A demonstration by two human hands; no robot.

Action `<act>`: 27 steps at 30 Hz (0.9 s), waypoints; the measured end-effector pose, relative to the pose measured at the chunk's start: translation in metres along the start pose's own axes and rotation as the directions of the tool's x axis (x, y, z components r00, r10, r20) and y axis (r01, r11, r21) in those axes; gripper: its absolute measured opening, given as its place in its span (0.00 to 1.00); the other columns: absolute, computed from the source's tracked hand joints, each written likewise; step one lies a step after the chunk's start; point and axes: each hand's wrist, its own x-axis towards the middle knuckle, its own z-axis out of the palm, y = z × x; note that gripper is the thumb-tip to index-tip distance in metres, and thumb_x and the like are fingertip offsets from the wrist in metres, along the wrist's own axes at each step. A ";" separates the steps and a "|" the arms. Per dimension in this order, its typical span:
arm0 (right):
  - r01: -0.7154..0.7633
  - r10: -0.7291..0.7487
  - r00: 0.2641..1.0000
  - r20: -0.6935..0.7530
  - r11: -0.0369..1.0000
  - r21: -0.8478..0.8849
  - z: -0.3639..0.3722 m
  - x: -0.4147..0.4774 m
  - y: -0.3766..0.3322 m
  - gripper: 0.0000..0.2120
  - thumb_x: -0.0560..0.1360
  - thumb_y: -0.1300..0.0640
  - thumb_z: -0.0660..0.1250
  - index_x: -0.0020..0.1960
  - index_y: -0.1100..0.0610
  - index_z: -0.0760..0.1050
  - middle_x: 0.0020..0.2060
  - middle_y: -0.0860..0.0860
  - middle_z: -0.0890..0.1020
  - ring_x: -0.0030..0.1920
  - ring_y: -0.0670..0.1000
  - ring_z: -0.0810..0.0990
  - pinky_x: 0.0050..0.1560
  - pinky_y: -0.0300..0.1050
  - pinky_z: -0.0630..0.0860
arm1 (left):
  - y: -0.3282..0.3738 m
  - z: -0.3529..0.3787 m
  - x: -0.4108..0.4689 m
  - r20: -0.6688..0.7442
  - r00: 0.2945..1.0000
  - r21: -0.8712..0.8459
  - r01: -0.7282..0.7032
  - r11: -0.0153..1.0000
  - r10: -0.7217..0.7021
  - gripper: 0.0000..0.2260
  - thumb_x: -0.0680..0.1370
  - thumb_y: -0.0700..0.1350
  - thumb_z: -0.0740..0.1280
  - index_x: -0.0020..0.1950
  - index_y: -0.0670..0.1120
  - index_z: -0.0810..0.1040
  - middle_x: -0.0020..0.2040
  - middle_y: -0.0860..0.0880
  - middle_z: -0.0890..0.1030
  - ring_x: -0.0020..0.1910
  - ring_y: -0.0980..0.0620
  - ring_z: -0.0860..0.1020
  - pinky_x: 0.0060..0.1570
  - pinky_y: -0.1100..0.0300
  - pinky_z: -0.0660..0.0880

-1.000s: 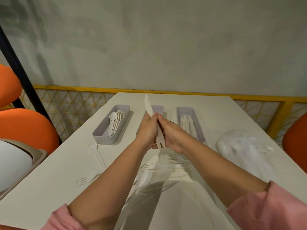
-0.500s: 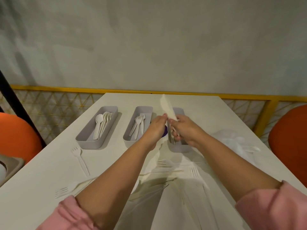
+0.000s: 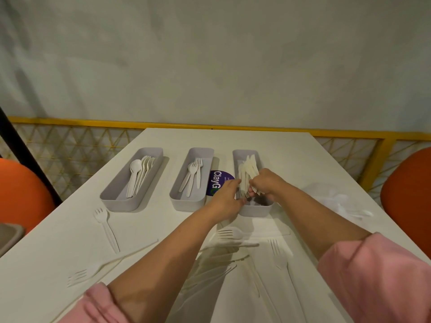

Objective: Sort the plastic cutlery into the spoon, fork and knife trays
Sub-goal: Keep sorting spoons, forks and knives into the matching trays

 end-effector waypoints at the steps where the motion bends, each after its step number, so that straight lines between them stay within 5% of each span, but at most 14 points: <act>1: -0.013 0.013 1.000 -0.001 1.000 -0.008 0.002 0.000 0.000 0.05 0.80 0.65 0.56 0.52 0.63 0.69 0.33 0.58 0.75 0.29 0.51 0.73 0.30 0.40 0.73 | 0.000 0.001 0.000 -0.007 1.000 -0.009 0.005 1.000 -0.005 0.26 0.80 0.42 0.61 0.76 0.46 0.56 0.75 0.48 0.61 0.72 0.48 0.63 0.68 0.57 0.62; 5: -0.018 0.017 1.000 -0.006 0.997 -0.077 0.004 0.003 -0.001 0.10 0.77 0.70 0.56 0.57 0.66 0.69 0.34 0.59 0.74 0.33 0.54 0.73 0.31 0.43 0.71 | -0.002 0.004 0.003 -0.023 1.000 -0.048 0.020 0.999 -0.021 0.26 0.79 0.42 0.62 0.76 0.45 0.57 0.75 0.48 0.61 0.72 0.48 0.63 0.69 0.56 0.62; 8: 0.058 -0.060 0.998 -0.014 0.988 -0.144 0.004 0.007 -0.003 0.15 0.75 0.73 0.56 0.60 0.68 0.71 0.46 0.63 0.77 0.43 0.58 0.75 0.35 0.43 0.73 | -0.001 0.005 0.003 -0.027 0.999 -0.064 0.024 0.998 -0.026 0.26 0.79 0.42 0.62 0.75 0.46 0.57 0.74 0.48 0.62 0.71 0.49 0.65 0.67 0.58 0.63; 14: 0.141 -0.153 0.988 -0.034 0.962 -0.234 0.000 0.001 -0.006 0.13 0.79 0.65 0.56 0.62 0.62 0.71 0.57 0.61 0.77 0.53 0.58 0.77 0.52 0.47 0.75 | -0.001 0.004 0.004 -0.017 0.999 -0.067 0.039 0.997 -0.040 0.27 0.79 0.42 0.62 0.76 0.46 0.56 0.75 0.48 0.61 0.72 0.49 0.63 0.68 0.58 0.62; 19: 0.202 -0.220 0.975 -0.011 0.910 -0.361 -0.008 -0.011 -0.010 0.22 0.79 0.64 0.57 0.73 0.59 0.62 0.66 0.59 0.71 0.61 0.58 0.75 0.55 0.45 0.74 | -0.001 0.004 0.005 -0.015 0.998 -0.081 0.051 0.995 -0.053 0.27 0.79 0.41 0.62 0.76 0.46 0.56 0.75 0.48 0.61 0.73 0.48 0.62 0.69 0.56 0.62; 23: 0.285 -0.310 0.951 0.013 0.856 -0.432 -0.016 -0.023 -0.017 0.22 0.78 0.65 0.58 0.72 0.57 0.64 0.66 0.59 0.72 0.62 0.58 0.74 0.55 0.46 0.74 | -0.003 0.003 0.002 -0.065 0.997 -0.132 0.033 0.991 -0.042 0.27 0.78 0.41 0.64 0.76 0.47 0.58 0.74 0.48 0.64 0.71 0.50 0.65 0.68 0.55 0.64; 27: 0.378 -0.391 0.918 0.070 0.805 -0.456 -0.020 -0.045 -0.022 0.16 0.78 0.62 0.60 0.65 0.56 0.71 0.56 0.56 0.76 0.52 0.55 0.77 0.46 0.43 0.74 | -0.003 -0.007 -0.006 -0.124 0.992 -0.100 -0.037 0.994 0.024 0.24 0.77 0.43 0.65 0.72 0.47 0.65 0.68 0.49 0.70 0.65 0.49 0.72 0.65 0.54 0.70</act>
